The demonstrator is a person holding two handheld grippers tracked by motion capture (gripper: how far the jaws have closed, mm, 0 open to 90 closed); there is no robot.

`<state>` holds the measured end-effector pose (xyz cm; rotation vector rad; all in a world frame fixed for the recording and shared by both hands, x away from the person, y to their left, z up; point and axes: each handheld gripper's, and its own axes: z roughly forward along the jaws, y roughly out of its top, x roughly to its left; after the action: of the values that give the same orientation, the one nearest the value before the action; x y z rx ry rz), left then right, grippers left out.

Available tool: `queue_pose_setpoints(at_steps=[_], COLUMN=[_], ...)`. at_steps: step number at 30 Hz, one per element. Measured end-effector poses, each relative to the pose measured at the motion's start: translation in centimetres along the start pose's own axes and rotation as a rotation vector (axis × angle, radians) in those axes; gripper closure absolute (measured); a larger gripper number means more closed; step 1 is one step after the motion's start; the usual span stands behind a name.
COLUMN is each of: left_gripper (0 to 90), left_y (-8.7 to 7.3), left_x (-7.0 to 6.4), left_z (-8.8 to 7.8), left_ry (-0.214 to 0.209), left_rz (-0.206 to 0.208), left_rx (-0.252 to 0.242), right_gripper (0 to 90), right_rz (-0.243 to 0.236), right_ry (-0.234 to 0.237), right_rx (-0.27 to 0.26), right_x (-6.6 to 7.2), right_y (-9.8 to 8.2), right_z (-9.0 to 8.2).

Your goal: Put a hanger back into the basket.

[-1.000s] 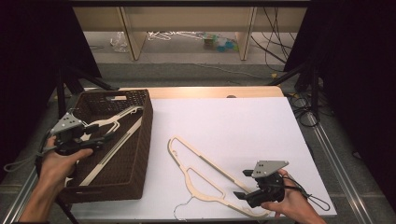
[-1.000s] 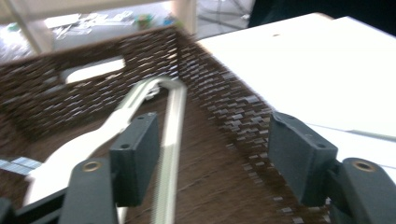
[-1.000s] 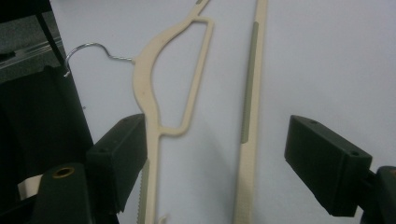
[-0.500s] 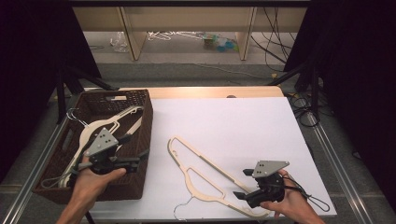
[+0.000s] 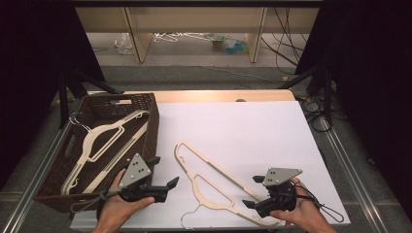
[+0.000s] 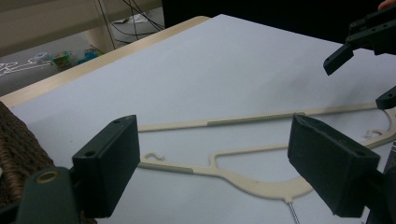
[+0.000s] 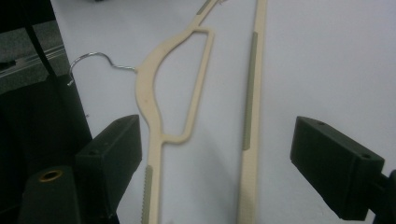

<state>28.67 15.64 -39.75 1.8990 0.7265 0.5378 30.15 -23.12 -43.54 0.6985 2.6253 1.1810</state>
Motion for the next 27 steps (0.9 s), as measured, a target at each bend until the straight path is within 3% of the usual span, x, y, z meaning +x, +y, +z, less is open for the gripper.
queue_pose_setpoints(at_steps=[3,11,12,18,21,27], left_gripper=[16.8,16.8,16.9,16.8,16.8,16.9], left_y=[-0.6,-2.2,-2.3,-3.1,-3.5,-3.7], left_x=[-0.6,-1.2,-1.2,-1.4,-1.8,-2.0], left_z=[0.4,1.1,1.1,1.5,1.5,1.3], left_ry=[-0.009,-0.011,-0.008,-0.018,-0.023,-0.026], left_rz=[0.026,0.028,0.045,0.025,0.033,0.047], left_rx=[0.013,0.038,0.043,0.036,0.042,0.048], right_gripper=[17.5,17.1,17.1,17.2,17.2,20.3], right_rz=[-0.002,-0.008,-0.011,-0.009,0.002,-0.028], right_ry=[-0.005,0.006,0.007,0.018,0.012,0.016], right_rx=[-0.012,-0.011,-0.007,0.038,0.062,0.114], right_x=[0.2,0.2,0.2,0.4,0.5,1.3], right_y=[0.1,0.0,0.0,-0.4,-0.5,-0.5], right_z=[-0.1,0.0,0.0,0.5,0.7,1.7])
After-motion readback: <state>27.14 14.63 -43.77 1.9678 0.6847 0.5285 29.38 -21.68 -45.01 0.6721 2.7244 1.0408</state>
